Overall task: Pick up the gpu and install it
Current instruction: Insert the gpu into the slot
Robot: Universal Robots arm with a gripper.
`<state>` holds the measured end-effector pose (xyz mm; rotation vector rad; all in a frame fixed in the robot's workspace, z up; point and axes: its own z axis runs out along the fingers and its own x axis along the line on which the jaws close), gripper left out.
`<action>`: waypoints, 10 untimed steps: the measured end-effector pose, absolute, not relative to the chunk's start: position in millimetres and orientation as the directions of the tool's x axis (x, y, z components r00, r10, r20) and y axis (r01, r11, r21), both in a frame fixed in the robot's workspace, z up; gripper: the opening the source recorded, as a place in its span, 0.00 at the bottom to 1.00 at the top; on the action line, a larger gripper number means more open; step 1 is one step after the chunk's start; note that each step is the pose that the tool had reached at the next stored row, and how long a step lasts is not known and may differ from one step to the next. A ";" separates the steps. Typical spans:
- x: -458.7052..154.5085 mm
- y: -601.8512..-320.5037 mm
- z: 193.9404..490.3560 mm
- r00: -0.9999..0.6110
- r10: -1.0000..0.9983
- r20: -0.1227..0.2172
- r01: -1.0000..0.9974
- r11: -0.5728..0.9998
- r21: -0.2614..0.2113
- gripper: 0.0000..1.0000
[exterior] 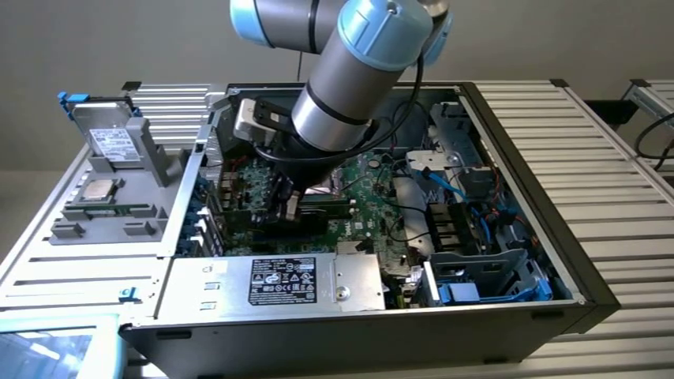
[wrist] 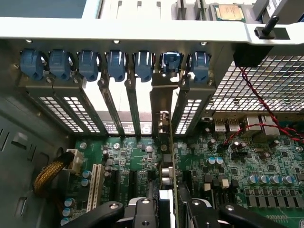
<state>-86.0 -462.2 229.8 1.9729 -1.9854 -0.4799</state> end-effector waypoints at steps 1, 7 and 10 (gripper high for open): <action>-86.1 -461.5 231.0 -0.012 -1.000 -0.020 -0.899 0.002 0.438 0.28; -86.3 -460.6 229.9 -0.012 -1.000 -0.022 -0.899 0.001 0.437 0.28; -86.3 -460.7 230.1 -0.012 -1.000 -0.021 -0.899 0.002 0.437 0.28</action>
